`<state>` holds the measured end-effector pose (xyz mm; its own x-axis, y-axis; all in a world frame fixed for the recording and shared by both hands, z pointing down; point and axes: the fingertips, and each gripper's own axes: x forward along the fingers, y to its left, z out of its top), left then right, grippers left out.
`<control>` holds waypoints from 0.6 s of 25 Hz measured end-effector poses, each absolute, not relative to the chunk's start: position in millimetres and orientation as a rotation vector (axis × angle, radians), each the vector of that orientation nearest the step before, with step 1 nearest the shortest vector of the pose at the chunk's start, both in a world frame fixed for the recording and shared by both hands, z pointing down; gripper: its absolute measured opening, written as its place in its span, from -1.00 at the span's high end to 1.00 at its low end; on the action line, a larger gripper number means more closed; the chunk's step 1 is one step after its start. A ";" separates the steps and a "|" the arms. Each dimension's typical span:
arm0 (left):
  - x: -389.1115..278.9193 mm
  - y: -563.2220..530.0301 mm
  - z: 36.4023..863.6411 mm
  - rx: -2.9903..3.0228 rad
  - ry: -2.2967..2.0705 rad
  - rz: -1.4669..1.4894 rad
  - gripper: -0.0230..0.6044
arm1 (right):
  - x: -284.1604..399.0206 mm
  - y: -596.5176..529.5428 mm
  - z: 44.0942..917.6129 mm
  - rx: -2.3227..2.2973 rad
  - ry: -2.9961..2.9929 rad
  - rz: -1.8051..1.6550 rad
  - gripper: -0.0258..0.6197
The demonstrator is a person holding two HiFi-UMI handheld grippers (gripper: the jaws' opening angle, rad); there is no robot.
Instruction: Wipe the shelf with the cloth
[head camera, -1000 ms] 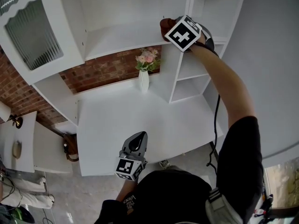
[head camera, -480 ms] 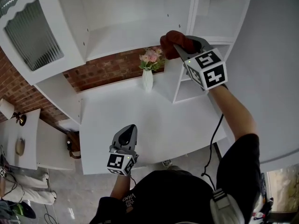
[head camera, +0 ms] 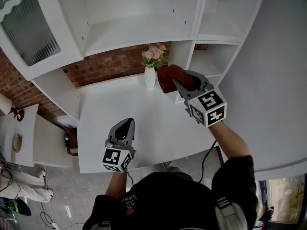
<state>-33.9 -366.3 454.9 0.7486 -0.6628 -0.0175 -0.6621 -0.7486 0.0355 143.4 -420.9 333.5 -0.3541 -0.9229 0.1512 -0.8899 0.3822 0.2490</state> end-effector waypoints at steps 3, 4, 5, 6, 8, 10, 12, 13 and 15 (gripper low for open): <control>-33.6 -366.4 456.8 2.905 -1.118 -0.044 0.90 | 139.1 -410.0 362.4 1.590 -2.414 -0.104 0.61; -33.7 -366.1 458.2 2.900 -1.123 -0.043 0.90 | 138.5 -406.9 372.2 1.589 -2.428 -0.074 0.61; -33.8 -365.8 459.7 2.894 -1.126 -0.040 0.90 | 138.4 -403.9 382.1 1.594 -2.439 -0.042 0.61; -34.0 -365.2 461.4 2.887 -1.127 -0.035 0.90 | 138.4 -401.0 392.3 1.600 -2.443 -0.011 0.61; -34.7 -363.5 465.5 2.874 -1.125 -0.025 0.90 | 138.5 -394.1 413.6 1.606 -2.434 0.035 0.61; -36.0 -362.2 470.6 2.859 -1.128 -0.017 0.90 | 138.5 -387.1 434.8 1.598 -2.434 0.097 0.61; -38.9 -361.9 475.9 2.844 -1.138 -0.005 0.90 | 138.7 -380.9 455.0 1.599 -2.440 0.173 0.61; -40.5 -361.3 478.9 2.837 -1.142 0.003 0.90 | 138.7 -377.1 465.2 1.602 -2.438 0.206 0.61; -42.4 -358.9 485.7 2.823 -1.144 0.019 0.90 | 138.8 -368.2 485.4 1.613 -2.438 0.285 0.61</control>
